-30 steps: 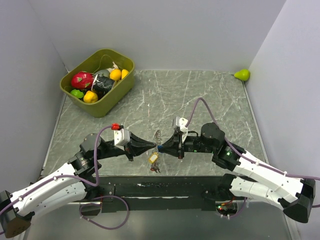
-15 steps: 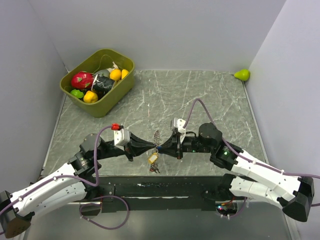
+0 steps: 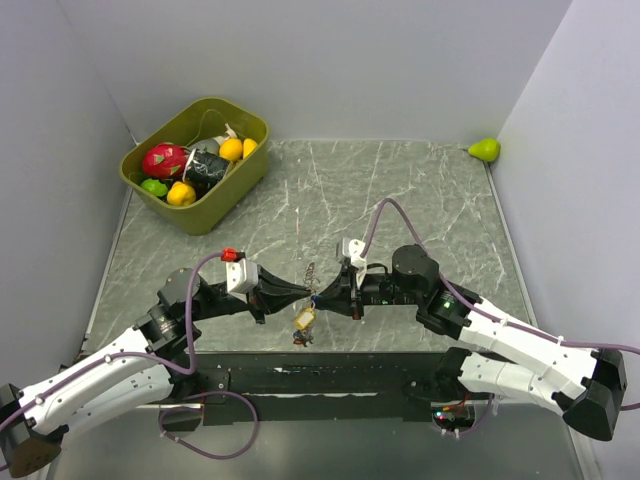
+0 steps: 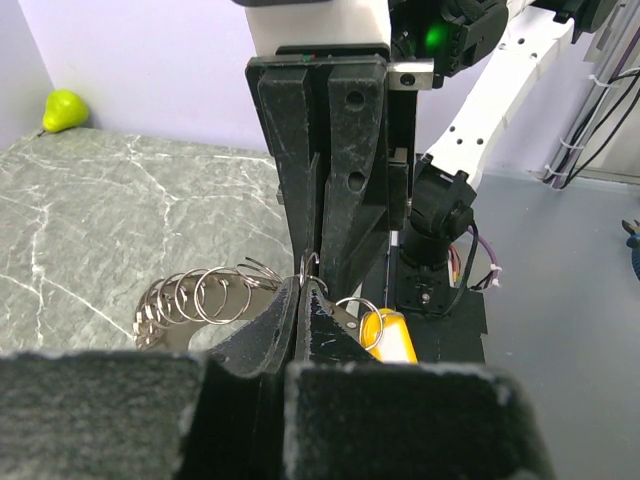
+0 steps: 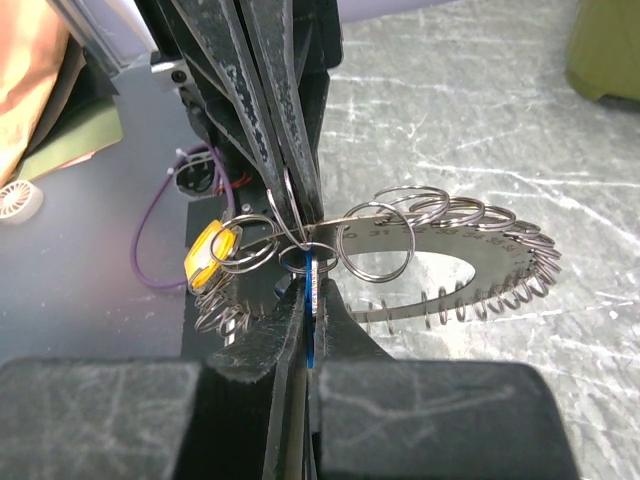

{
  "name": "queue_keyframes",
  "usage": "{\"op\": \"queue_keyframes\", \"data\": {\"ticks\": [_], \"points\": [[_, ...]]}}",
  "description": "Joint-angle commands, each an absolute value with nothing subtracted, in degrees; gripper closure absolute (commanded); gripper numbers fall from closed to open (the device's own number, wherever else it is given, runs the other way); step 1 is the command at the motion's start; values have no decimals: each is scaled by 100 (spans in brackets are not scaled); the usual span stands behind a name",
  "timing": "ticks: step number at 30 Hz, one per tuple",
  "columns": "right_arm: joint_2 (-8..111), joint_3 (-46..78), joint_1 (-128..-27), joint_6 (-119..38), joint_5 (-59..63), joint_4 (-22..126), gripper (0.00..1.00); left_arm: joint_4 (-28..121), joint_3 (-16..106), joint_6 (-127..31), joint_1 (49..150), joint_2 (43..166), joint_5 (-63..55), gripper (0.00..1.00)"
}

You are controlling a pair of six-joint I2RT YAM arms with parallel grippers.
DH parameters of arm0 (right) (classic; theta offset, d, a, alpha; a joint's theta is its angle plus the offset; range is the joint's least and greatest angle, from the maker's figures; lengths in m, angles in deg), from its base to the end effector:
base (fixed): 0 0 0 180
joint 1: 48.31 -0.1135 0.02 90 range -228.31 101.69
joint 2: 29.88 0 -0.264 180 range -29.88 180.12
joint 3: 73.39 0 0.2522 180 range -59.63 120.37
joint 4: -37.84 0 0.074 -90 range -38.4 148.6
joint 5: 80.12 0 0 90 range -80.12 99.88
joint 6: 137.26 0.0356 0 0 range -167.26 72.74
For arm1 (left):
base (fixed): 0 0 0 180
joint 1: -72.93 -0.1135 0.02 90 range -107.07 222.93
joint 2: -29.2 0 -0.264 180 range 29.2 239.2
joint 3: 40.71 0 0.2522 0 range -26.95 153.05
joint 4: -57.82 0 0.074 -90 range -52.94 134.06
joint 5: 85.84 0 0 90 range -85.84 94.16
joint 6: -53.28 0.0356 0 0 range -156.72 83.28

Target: Put the keys on the keyring

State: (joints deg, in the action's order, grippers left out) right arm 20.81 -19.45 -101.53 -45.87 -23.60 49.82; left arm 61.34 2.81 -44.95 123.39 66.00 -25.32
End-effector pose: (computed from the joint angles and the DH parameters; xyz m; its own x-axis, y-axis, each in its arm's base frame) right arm 0.1082 0.1776 0.3163 -0.1150 -0.1200 -0.9861 -0.9920 0.0656 0.1077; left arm 0.0899 -0.1364 0.3198 -0.0282 -0.1616 -0.9865 0.9857 0.1592 -0.0543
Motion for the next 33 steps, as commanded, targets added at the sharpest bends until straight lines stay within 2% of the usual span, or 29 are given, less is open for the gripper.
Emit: {"op": "queue_keyframes", "data": {"ticks": [1,13,15,17,18,20,21,23,24,27,30,33], "points": [[2118,-1911,-10175,-4858,-2370,5424,100,6806,425,-4463,12347,6357,-2362,99],[1987,-1876,-10210,-4841,-2221,5434,100,6849,381,-4516,12356,6392,-2370,99],[1890,-1920,-10219,-4797,-2098,5337,86,6823,372,-4507,12356,6409,-2353,99],[1732,-1964,-10210,-4788,-1984,5284,81,6832,329,-4524,12347,6427,-2326,99],[1679,-1973,-10210,-4770,-1905,5275,72,6823,320,-4525,12364,6427,-2309,99],[1495,-1990,-10210,-4770,-1755,5275,68,6823,302,-4507,12356,6445,-2300,99],[1433,-2016,-10210,-4761,-1694,5249,59,6832,293,-4498,12356,6453,-2291,99],[1249,-2104,-10210,-4744,-1544,5196,49,6797,302,-4481,12356,6462,-2274,99],[1187,-2139,-10210,-4735,-1492,5187,40,6788,311,-4489,12356,6480,-2274,99],[1029,-2201,-10202,-4735,-1324,5187,25,6762,311,-4489,12356,6462,-2256,99],[905,-2245,-10210,-4735,-1280,5187,13,6709,320,-4454,12356,6453,-2230,99],[817,-2254,-10210,-4735,-1236,5187,5,6604,363,-4437,12347,6445,-2168,99]]}}
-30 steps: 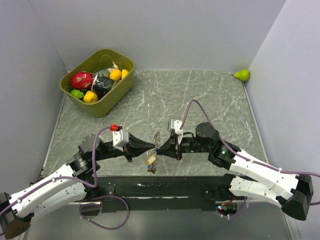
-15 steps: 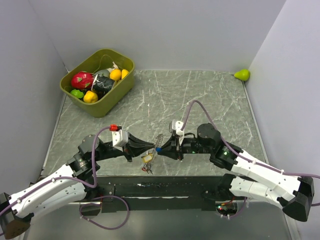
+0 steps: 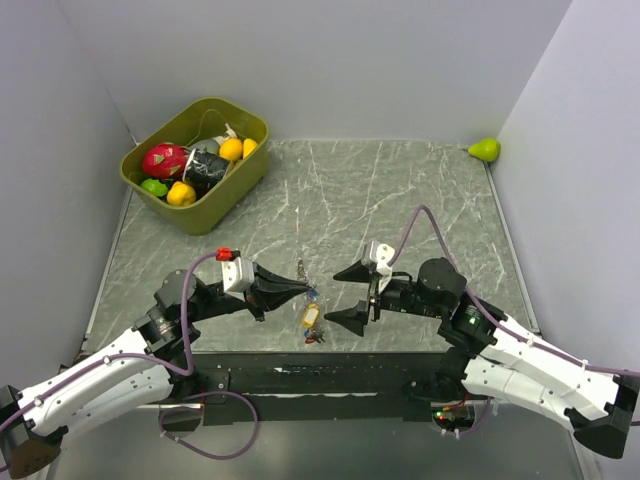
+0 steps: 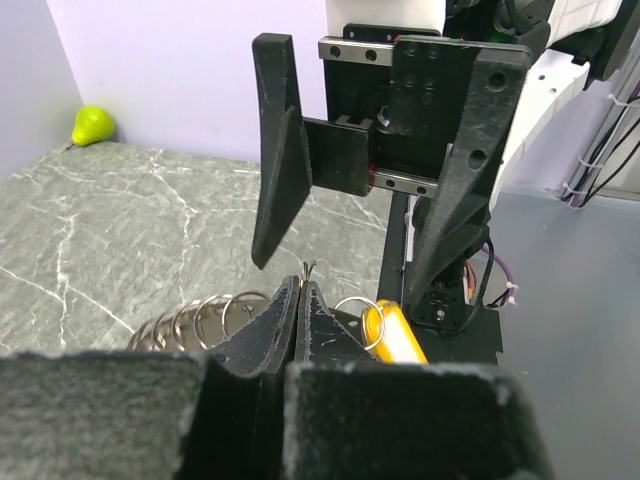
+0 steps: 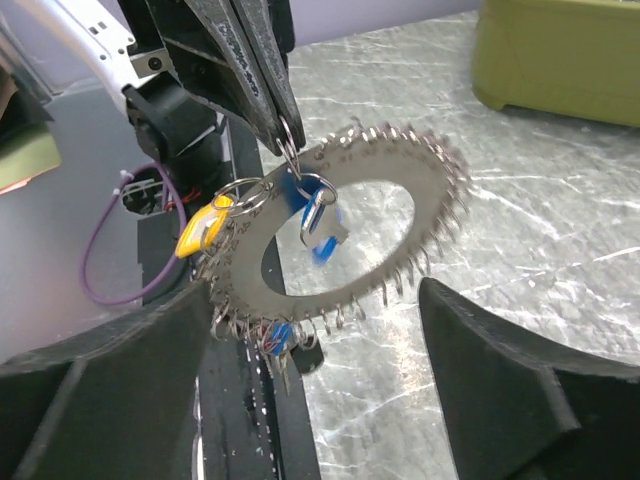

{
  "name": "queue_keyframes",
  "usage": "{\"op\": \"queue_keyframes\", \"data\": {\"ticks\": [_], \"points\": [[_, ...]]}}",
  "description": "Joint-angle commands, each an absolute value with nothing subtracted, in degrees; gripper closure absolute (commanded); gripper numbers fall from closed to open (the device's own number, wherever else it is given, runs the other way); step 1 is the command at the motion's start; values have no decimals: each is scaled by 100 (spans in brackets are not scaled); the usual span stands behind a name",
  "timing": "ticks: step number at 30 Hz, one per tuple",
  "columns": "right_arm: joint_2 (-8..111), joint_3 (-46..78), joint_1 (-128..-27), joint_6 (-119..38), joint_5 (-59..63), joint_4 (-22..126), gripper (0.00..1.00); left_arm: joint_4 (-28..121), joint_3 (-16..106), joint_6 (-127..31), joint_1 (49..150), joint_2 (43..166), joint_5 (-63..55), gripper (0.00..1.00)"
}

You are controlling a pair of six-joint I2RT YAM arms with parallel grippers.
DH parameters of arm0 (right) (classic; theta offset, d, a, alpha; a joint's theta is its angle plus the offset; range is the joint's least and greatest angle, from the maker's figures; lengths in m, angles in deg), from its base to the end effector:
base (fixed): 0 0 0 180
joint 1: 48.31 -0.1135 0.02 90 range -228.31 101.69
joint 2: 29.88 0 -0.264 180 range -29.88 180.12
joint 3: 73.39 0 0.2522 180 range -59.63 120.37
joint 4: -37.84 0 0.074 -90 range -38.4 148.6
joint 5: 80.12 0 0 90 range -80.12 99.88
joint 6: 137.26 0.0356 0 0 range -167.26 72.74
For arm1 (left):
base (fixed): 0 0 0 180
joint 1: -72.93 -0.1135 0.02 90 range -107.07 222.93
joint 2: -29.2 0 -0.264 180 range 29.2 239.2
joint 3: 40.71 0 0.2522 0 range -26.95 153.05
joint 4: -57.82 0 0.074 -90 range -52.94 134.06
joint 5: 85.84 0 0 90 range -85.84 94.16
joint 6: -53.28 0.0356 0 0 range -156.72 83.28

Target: Put the keys on the keyring

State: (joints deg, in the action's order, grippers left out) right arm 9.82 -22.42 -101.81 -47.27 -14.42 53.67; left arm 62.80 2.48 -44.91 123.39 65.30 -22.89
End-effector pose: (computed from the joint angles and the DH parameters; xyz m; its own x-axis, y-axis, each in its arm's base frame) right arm 0.0895 0.1456 0.3230 -0.0471 -0.0639 -0.9968 -0.9766 0.2124 0.0325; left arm 0.0896 -0.1340 0.3223 -0.0064 -0.1915 -0.9815 0.9790 0.1988 -0.0452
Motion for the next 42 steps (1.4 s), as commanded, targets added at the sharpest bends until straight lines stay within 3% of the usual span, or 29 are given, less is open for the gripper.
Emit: {"op": "queue_keyframes", "data": {"ticks": [1,25,37,42], "points": [[774,-2254,-10210,-4596,-1227,5187,3,6595,364,-4428,12364,6445,-2142,99],[369,-2509,-10202,-4349,-419,5039,2,6718,609,-4375,12347,7068,-2458,99],[738,-2351,-10202,-4454,-1498,4334,32,6744,663,-4410,12356,7060,-3029,99],[1028,-2333,-10202,-4375,-1842,3983,39,6972,627,-4516,12356,7130,-3275,99]]}}
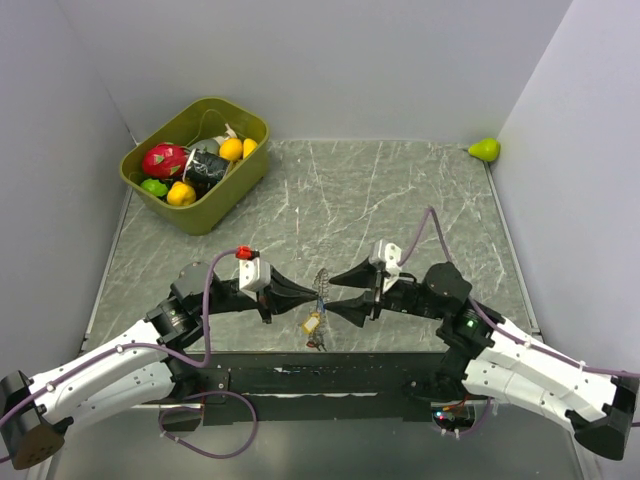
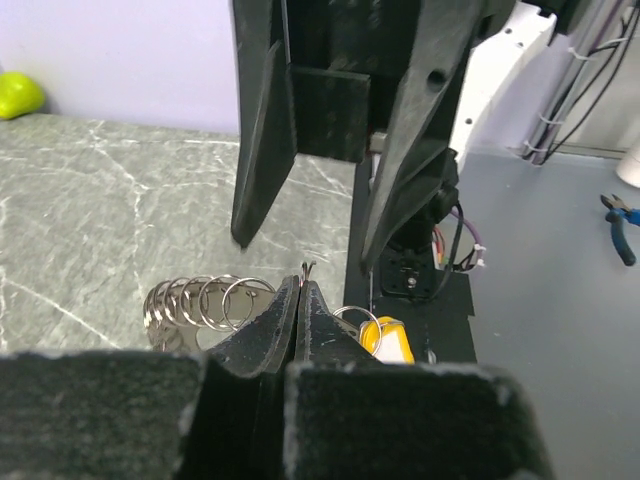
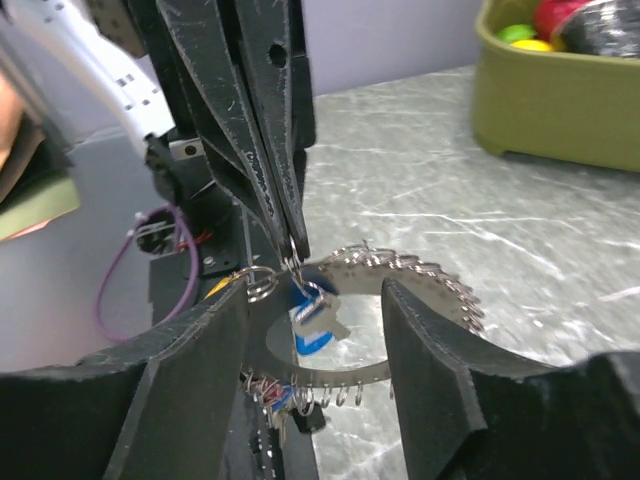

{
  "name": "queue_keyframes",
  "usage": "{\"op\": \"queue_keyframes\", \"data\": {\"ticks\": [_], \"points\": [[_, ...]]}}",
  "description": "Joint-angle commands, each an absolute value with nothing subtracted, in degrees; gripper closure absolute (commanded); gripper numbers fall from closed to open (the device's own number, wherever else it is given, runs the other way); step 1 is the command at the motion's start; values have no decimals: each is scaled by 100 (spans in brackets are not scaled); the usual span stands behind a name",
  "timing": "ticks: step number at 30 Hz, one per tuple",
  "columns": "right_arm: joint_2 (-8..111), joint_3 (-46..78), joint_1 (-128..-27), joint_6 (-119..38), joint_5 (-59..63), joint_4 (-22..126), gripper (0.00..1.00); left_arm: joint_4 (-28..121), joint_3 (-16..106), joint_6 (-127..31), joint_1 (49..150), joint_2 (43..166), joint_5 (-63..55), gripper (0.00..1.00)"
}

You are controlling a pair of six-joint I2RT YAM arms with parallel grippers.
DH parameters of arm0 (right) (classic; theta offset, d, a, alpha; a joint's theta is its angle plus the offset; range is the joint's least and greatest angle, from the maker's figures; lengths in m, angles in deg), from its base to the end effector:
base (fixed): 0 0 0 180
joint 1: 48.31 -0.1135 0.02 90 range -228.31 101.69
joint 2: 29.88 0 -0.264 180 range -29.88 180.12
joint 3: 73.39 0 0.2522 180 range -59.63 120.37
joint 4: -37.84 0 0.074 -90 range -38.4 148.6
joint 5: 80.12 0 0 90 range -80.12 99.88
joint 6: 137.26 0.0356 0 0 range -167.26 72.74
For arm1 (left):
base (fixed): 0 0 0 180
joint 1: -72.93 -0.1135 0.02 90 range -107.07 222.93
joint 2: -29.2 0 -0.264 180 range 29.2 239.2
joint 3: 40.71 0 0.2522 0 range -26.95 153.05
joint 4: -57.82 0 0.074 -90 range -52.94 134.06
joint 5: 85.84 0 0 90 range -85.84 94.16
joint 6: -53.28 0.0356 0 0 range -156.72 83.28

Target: Put the keys on the keyring

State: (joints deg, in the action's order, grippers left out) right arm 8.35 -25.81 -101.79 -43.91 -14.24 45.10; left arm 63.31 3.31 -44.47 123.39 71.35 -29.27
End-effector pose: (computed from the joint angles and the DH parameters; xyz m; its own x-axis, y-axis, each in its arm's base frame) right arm 0.0882 0.1436 0.3217 -0.0354 0.0418 -0.9985 -0.9761 0.2129 0.0435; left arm 0.0990 -0.1507 0.3122 -0.0529 -0.1127 -0.9922 0.9934 0.0956 -0.0638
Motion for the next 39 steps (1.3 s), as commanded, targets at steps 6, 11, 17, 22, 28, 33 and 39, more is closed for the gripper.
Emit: {"op": "queue_keyframes", "data": {"ticks": [6,11,17,22,28,33,39], "points": [[1142,-2324,-10210,-4322,-2159,3789,59,7008,654,-4560,12356,7157,-3416,99],[1187,-2307,-10202,-4261,-2159,3754,81,7008,645,-4577,12347,7095,-3443,99],[1326,-2140,-10210,-4295,-2238,4008,100,6920,680,-4551,12356,7086,-3469,99],[1380,-1929,-10202,-4593,-2195,4535,100,6227,899,-4332,12356,7077,-3408,99],[1502,-1473,-10201,-5243,-2159,5651,100,4849,1400,-3919,12356,7182,-3189,83],[1722,-1217,-10202,-5613,-2317,6188,100,3854,1919,-3488,12356,7402,-3021,64],[1995,-901,-10202,-5842,-2449,6619,100,2922,2402,-3101,12356,7744,-3187,50]]}}
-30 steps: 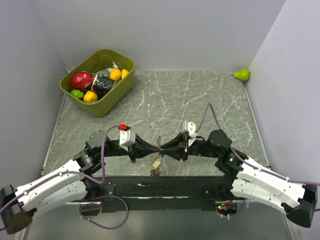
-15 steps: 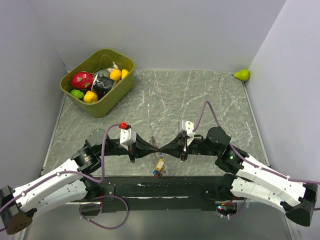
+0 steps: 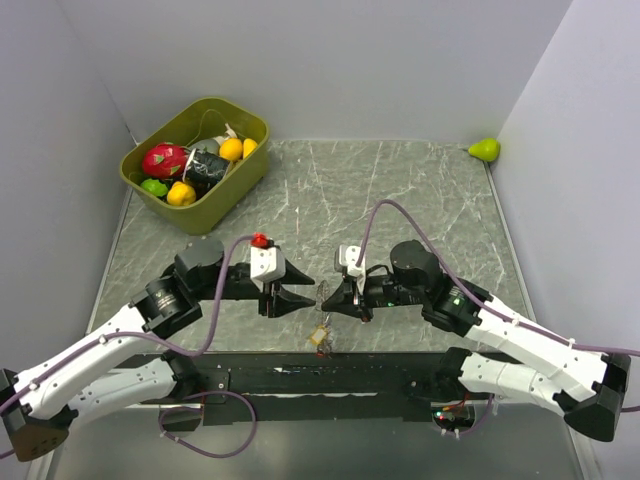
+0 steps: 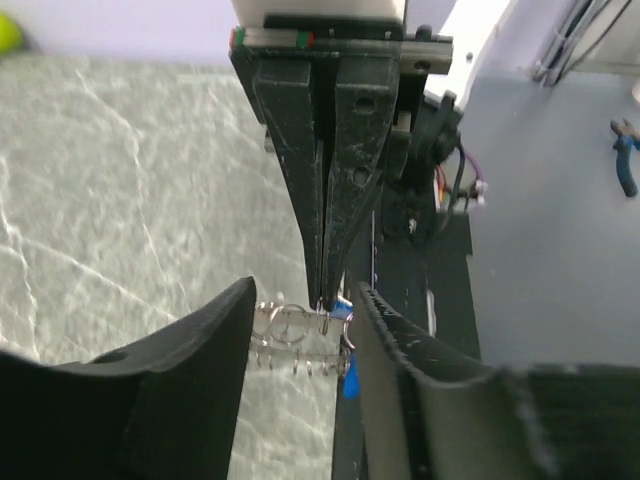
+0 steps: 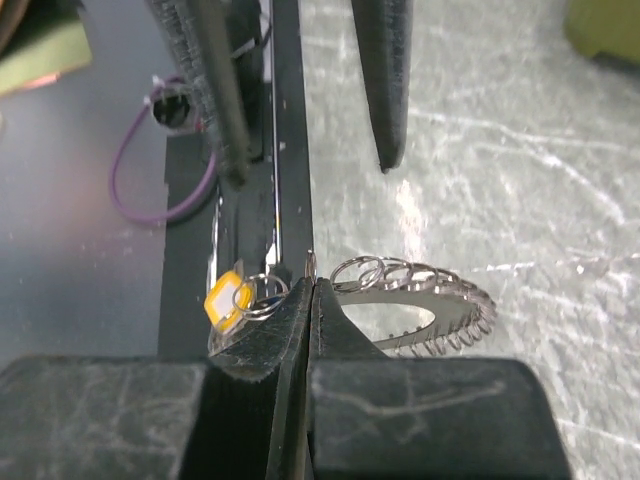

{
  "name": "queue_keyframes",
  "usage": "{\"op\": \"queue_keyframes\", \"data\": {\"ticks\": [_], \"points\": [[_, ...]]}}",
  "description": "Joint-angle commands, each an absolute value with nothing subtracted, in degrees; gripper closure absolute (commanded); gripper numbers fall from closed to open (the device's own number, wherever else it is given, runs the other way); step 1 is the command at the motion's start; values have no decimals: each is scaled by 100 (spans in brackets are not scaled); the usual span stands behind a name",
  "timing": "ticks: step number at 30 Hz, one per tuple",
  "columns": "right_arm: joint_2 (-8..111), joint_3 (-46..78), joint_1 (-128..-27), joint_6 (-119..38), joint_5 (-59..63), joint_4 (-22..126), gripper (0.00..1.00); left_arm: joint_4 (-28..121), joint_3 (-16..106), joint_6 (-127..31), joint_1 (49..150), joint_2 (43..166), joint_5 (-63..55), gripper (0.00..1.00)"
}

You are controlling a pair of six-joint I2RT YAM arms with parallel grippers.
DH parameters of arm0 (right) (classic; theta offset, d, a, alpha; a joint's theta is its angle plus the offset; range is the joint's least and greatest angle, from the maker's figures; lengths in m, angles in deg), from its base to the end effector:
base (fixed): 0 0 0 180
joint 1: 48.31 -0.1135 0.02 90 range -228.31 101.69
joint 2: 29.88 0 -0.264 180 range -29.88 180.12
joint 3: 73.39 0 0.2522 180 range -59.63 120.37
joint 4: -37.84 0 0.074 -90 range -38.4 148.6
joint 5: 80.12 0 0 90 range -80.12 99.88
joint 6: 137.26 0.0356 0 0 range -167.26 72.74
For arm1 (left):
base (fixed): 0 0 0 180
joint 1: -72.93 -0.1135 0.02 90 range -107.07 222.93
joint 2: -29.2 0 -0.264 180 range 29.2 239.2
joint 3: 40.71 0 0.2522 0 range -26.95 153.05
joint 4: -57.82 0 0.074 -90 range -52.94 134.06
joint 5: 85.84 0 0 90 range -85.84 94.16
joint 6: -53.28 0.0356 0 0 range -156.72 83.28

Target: Put the keys on the keyring

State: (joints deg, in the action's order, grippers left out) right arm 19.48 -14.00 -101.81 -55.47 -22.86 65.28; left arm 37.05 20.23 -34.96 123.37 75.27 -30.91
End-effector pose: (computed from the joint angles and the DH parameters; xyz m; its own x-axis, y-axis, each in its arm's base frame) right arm 0.1009 0.1687 0.3267 -0.0358 -0.2503 -0.9675 -0.9984 0.0503 0.0239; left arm 0.1009 -0.1543 0.3577 -0.0349 0.0817 -0.9960 0.9965 0.0782 -0.0285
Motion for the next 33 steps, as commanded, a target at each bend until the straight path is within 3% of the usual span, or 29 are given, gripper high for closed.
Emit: {"op": "queue_keyframes", "data": {"ticks": [1,7,21,27,28,31,33], "points": [[2038,-866,-10202,-5877,-2458,6698,100,2816,2524,-3014,12356,7806,-3266,49],[2092,-839,-10202,-5921,-2449,6734,100,2068,2982,-2776,12356,8351,-3548,46],[2013,-909,-10202,-5851,-2440,6549,100,2209,2974,-2819,12417,8826,-3715,54],[1978,-988,-10202,-5807,-2405,6479,100,2156,3035,-2767,12470,8984,-3671,73],[1960,-988,-10202,-5807,-2405,6453,100,2156,3035,-2741,12461,9028,-3715,83],[1951,-997,-10202,-5807,-2396,6479,100,2147,3071,-2714,12479,9064,-3768,99],[1942,-988,-10202,-5798,-2335,6479,100,2252,3027,-2784,12470,9029,-3759,99]]}}
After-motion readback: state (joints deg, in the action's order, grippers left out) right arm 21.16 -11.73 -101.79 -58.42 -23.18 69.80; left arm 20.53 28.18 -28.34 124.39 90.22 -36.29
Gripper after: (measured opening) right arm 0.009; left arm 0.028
